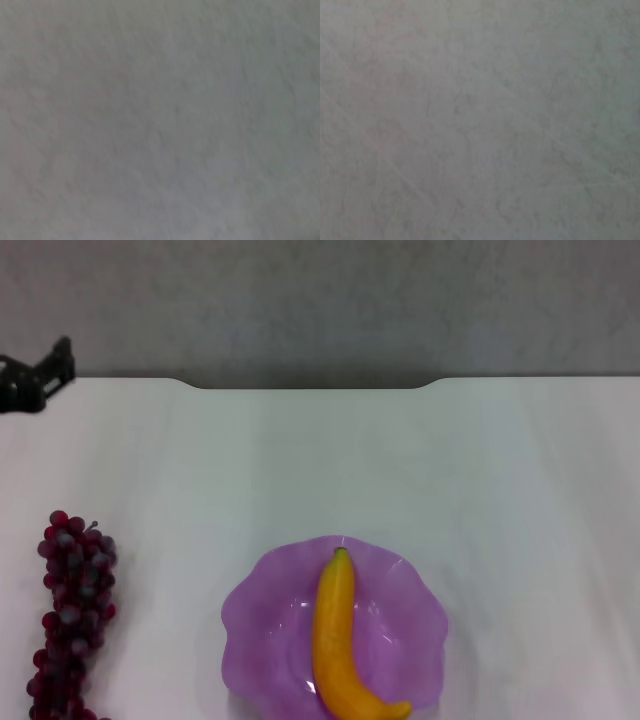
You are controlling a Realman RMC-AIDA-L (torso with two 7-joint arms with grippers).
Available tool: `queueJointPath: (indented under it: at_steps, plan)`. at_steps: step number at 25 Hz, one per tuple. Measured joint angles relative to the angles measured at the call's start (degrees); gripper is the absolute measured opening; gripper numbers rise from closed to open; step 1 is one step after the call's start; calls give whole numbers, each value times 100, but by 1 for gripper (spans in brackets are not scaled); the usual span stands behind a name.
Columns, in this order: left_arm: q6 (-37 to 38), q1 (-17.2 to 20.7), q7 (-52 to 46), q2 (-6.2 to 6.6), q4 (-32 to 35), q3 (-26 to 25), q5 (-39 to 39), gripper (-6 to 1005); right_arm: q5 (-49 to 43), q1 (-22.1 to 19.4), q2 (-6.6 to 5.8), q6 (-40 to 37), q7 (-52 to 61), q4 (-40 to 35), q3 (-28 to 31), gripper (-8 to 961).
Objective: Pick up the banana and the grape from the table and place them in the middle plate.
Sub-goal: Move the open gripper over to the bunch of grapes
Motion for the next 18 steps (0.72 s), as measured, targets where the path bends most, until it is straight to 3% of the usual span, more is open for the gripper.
queueJointPath:
  at_steps: [2, 3, 10, 18]
  plan:
    - [-403, -56, -11, -3, -122, -54, -10, 793, -1, 0, 0, 0, 0, 1, -6, 770]
    - [-1153, -214, -97, -6, -311, -179, -24, 793, -1, 0, 0, 0, 0, 0, -8, 770]
    - [-3149, -947, -402, -10, -436, -580, -11, 793, -5, 10, 0, 0, 0, -20, -21, 770]
    - [-4131, -1646, -750, -11, 80, -950, 22, 793, -6, 51, -1, -1, 0, -26, -67, 770]
